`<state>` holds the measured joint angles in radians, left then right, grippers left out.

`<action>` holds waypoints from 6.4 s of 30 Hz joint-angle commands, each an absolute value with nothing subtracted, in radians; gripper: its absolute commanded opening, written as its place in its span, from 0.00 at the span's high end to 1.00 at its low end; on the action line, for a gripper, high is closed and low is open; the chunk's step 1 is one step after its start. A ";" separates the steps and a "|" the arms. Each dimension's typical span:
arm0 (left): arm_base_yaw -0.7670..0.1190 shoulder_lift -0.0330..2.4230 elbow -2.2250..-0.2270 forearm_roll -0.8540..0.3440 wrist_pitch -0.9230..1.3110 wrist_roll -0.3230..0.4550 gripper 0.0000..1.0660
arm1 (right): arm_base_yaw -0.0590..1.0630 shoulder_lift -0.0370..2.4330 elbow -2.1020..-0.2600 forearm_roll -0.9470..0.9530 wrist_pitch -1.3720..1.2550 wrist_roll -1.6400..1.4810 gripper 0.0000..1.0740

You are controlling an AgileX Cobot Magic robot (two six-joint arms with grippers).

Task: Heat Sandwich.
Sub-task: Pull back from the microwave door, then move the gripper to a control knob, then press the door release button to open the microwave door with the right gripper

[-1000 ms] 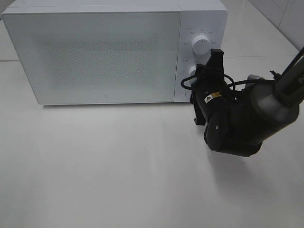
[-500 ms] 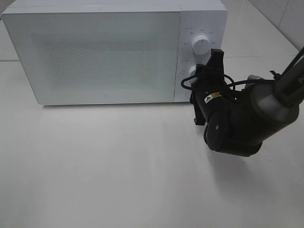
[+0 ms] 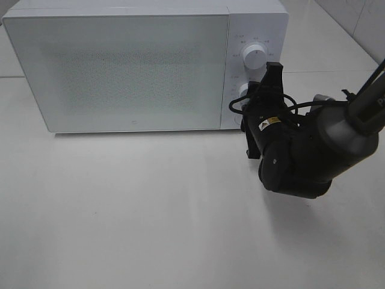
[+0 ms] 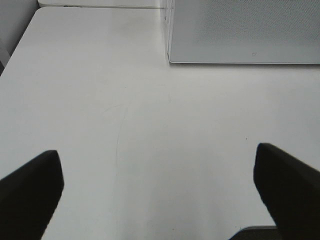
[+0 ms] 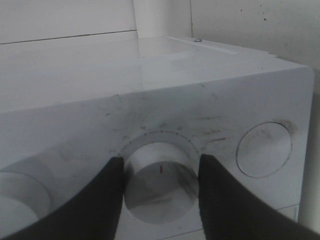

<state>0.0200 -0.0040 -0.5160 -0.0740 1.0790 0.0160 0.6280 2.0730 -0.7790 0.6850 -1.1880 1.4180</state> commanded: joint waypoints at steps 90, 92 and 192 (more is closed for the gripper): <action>0.022 -0.031 -0.515 -0.084 1.070 0.016 0.08 | 0.313 1.219 -0.647 0.130 0.579 -0.147 0.29; 0.022 -0.031 -0.515 -0.084 1.070 0.016 0.08 | 0.313 1.193 -0.678 0.079 0.649 -0.111 0.29; 0.022 -0.024 -0.515 -0.084 1.070 0.016 0.08 | 0.115 0.453 -0.504 -0.072 0.397 0.087 0.30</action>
